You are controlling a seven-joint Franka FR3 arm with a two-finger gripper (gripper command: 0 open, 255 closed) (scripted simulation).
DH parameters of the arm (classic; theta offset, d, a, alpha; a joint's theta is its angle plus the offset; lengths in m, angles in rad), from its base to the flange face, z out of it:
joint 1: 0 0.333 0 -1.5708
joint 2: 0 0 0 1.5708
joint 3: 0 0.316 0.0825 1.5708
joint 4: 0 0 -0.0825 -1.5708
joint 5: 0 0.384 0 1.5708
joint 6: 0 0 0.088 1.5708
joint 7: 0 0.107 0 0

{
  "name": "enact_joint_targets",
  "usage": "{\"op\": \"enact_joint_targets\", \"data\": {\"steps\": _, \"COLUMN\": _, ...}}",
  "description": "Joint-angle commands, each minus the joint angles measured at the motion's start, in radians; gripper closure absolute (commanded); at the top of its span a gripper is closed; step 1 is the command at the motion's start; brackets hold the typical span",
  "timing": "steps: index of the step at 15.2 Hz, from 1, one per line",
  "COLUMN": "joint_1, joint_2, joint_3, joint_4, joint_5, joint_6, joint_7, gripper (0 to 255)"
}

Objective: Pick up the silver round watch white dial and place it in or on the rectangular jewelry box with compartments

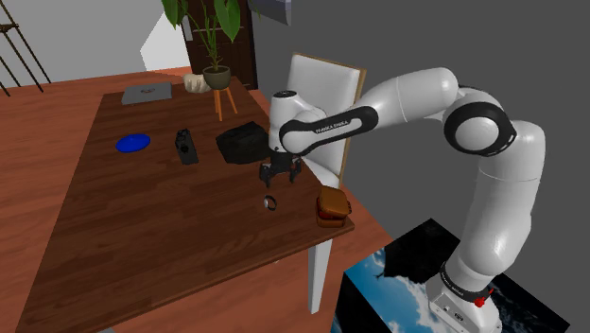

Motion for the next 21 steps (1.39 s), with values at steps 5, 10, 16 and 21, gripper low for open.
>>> {"op": "enact_joint_targets", "data": {"steps": 5, "joint_1": 0.065, "joint_2": 0.175, "joint_3": -0.006, "joint_4": 0.173, "joint_5": -0.054, "joint_6": -0.002, "joint_7": 0.054, "gripper": 0}}
{"op": "enact_joint_targets", "data": {"steps": 10, "joint_1": 0.073, "joint_2": 0.205, "joint_3": -0.013, "joint_4": 0.149, "joint_5": -0.067, "joint_6": 0.050, "joint_7": 0.062, "gripper": 0}}
{"op": "enact_joint_targets", "data": {"steps": 16, "joint_1": 0.076, "joint_2": 0.215, "joint_3": -0.015, "joint_4": 0.143, "joint_5": -0.071, "joint_6": 0.066, "joint_7": 0.065, "gripper": 0}}
{"op": "enact_joint_targets", "data": {"steps": 21, "joint_1": 0.076, "joint_2": 0.215, "joint_3": -0.015, "joint_4": 0.143, "joint_5": -0.071, "joint_6": 0.066, "joint_7": 0.065, "gripper": 255}}
